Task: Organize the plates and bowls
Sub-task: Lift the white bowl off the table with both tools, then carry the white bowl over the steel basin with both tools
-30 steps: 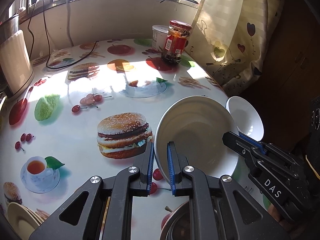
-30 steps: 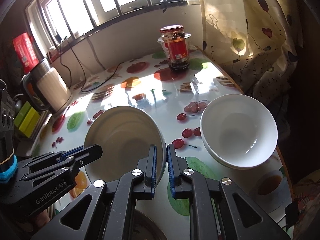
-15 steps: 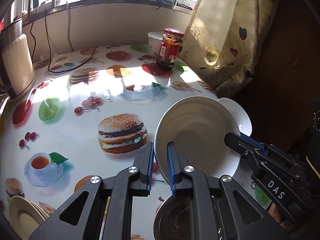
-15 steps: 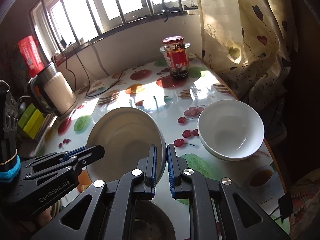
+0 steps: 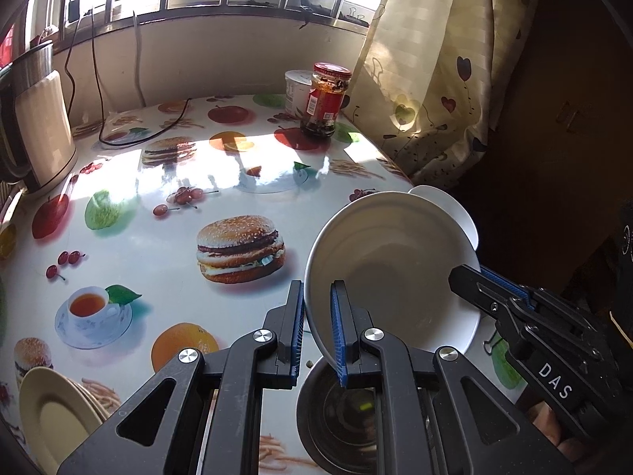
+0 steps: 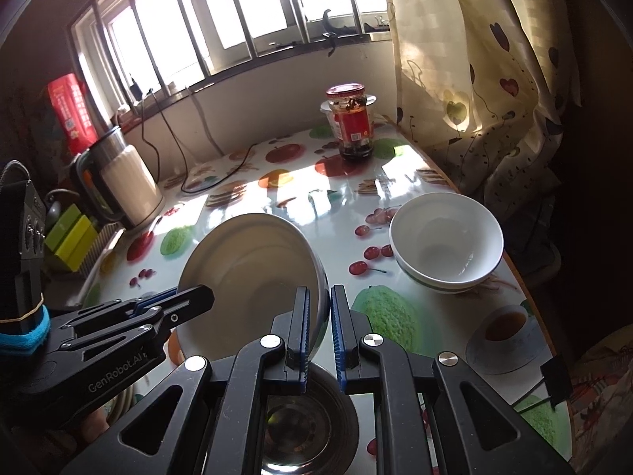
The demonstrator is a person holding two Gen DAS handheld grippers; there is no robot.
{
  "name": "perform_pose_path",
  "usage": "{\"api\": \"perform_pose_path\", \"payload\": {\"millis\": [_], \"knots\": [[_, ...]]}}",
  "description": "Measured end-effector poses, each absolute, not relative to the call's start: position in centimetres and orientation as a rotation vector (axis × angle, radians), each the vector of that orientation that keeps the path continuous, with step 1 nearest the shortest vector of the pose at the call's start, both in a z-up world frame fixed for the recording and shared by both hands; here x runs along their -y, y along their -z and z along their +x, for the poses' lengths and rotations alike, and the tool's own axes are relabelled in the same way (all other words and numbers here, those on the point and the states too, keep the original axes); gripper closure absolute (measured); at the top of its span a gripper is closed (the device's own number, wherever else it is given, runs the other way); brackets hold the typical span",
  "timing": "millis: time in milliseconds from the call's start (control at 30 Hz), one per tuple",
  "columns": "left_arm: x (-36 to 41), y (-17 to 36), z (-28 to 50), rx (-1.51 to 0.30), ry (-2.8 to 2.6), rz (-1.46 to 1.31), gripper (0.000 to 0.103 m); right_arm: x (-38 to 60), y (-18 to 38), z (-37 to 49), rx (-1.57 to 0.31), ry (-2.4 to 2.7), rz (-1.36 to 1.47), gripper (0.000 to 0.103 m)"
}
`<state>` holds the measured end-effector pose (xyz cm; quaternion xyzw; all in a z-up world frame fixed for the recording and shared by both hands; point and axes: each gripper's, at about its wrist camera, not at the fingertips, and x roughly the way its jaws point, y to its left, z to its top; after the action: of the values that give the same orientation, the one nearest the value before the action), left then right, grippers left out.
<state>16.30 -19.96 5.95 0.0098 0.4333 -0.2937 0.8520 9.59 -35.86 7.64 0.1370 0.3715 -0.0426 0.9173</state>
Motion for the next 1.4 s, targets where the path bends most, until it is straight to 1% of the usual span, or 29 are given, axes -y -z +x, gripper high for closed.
{"api": "perform_pose_path", "payload": {"millis": [300, 667, 1400], "knots": [[19.2, -5.9, 14.2, -0.916, 0.638, 0.027, 0.089, 34.8, -7.7, 7.0, -0.766, 0.092, 0.282, 0.092], [18.7, -4.5, 12.3, -0.958, 0.651, 0.042, 0.089, 34.2, -6.4, 4.5, -0.795, 0.106, 0.301, 0.092], [18.3, -2.3, 11.1, -1.024, 0.639, 0.06, 0.089, 34.0, -3.3, 3.1, -0.872, 0.103, 0.367, 0.092]]}}
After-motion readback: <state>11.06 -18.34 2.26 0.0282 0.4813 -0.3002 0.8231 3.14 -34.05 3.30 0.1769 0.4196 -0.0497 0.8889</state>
